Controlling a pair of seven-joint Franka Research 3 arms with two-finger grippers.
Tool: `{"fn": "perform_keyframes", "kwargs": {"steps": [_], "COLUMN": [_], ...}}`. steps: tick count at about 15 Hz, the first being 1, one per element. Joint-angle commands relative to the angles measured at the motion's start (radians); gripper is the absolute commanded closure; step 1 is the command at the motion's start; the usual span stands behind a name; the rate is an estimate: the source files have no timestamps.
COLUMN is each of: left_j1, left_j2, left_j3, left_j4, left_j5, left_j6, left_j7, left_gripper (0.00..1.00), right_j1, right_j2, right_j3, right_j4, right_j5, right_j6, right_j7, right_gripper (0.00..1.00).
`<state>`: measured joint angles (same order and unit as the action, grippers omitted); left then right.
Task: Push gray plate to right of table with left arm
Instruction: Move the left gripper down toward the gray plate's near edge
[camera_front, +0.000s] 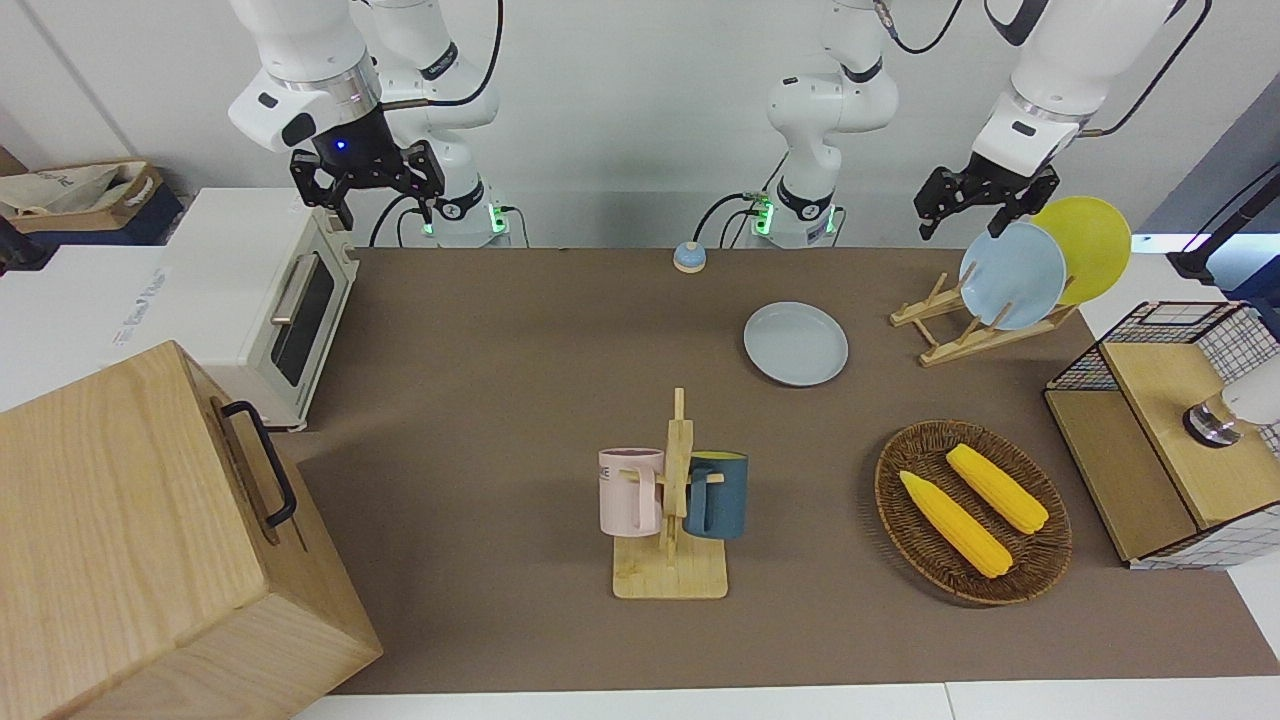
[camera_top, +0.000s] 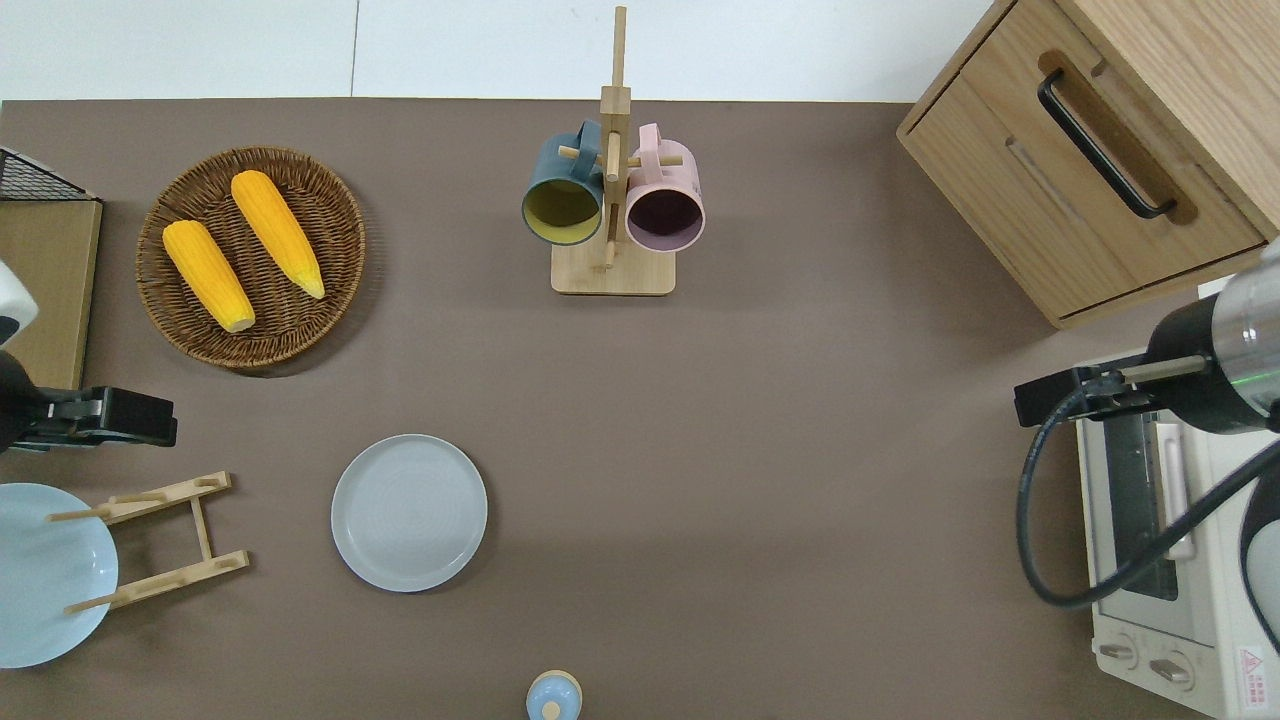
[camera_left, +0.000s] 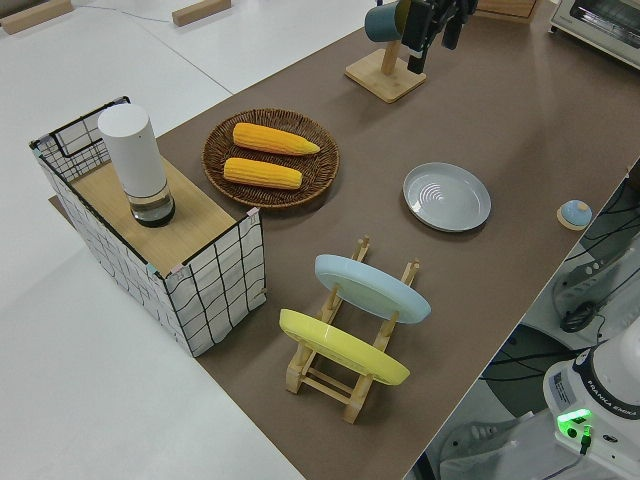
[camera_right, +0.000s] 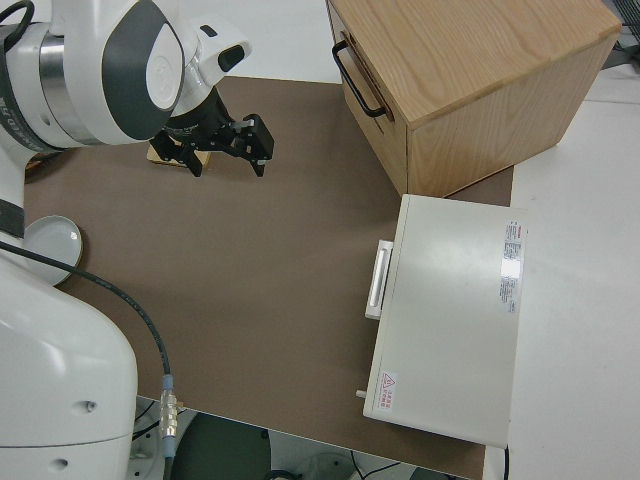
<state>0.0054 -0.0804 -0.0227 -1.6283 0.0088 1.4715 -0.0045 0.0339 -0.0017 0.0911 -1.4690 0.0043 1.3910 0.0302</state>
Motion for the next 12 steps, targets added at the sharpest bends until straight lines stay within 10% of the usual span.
{"fn": "perform_keyframes", "kwargs": {"steps": [1,12], "left_j1": [0.002,0.002], "left_j2": [-0.044,-0.274], "left_j3": [0.001,0.021], "left_j4": [-0.057,-0.534], "left_j5": [-0.026,-0.056], "left_j6": [-0.008,0.343], "left_j7": [-0.014,0.001], "left_gripper": [0.01,0.01], "right_j1": [-0.011,-0.011], "right_j2": [-0.008,-0.008], "right_j3": [0.006,0.006], "right_j4": [-0.001,-0.001], "right_j5": [0.008,0.008], "right_j6": [-0.012,-0.012], "right_j7": [-0.001,-0.003], "right_gripper": [0.017,0.017]}}
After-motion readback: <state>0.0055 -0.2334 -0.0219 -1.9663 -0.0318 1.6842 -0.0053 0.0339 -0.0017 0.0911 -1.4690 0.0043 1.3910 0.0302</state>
